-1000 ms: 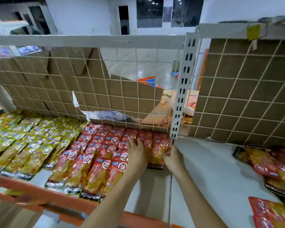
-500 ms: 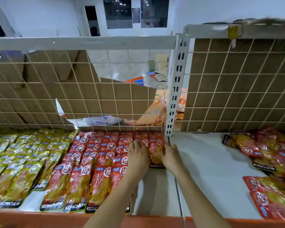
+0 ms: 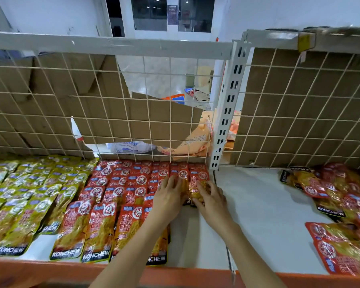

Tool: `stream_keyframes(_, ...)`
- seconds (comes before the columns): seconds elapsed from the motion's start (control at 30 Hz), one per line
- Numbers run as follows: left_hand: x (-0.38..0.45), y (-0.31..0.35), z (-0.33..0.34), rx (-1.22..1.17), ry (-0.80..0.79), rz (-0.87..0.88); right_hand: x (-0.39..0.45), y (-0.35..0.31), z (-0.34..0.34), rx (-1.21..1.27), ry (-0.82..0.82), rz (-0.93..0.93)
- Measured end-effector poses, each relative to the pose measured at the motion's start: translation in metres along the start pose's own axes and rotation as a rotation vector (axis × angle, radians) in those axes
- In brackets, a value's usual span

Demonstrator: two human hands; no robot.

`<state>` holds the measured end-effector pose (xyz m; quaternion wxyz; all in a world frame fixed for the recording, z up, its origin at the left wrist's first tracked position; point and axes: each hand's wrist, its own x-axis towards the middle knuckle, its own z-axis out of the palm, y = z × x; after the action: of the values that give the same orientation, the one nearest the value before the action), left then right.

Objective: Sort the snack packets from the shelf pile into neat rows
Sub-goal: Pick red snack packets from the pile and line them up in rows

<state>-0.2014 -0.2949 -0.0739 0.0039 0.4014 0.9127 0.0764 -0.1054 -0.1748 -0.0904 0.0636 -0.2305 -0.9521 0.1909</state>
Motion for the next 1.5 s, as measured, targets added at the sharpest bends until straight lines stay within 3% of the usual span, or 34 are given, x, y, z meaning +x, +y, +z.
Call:
stream_keyframes(0.73, 0.014, -0.001, -0.014, 0.022, -0.061, 0.035, 0.002, -0.021, -0.017, -0.088, -0.092, 0.081)
stream_keyframes(0.83, 0.017, -0.003, -0.026, 0.024, -0.065, 0.058, -0.005, -0.022, -0.036, 0.028, -0.029, 0.111)
stream_keyframes(0.97, 0.004, 0.008, -0.039, 0.131, 0.086, 0.201, -0.037, -0.011, -0.066, -0.142, 0.086, 0.108)
stream_keyframes(1.23, -0.065, 0.105, -0.028, 0.051, 0.271, 0.439, -0.162, 0.062, -0.099, -0.118, 0.167, 0.262)
stream_keyframes(1.5, -0.108, 0.246, 0.004, -0.101, 0.142, 0.494, -0.285, 0.162, -0.134, -0.086, 0.240, 0.384)
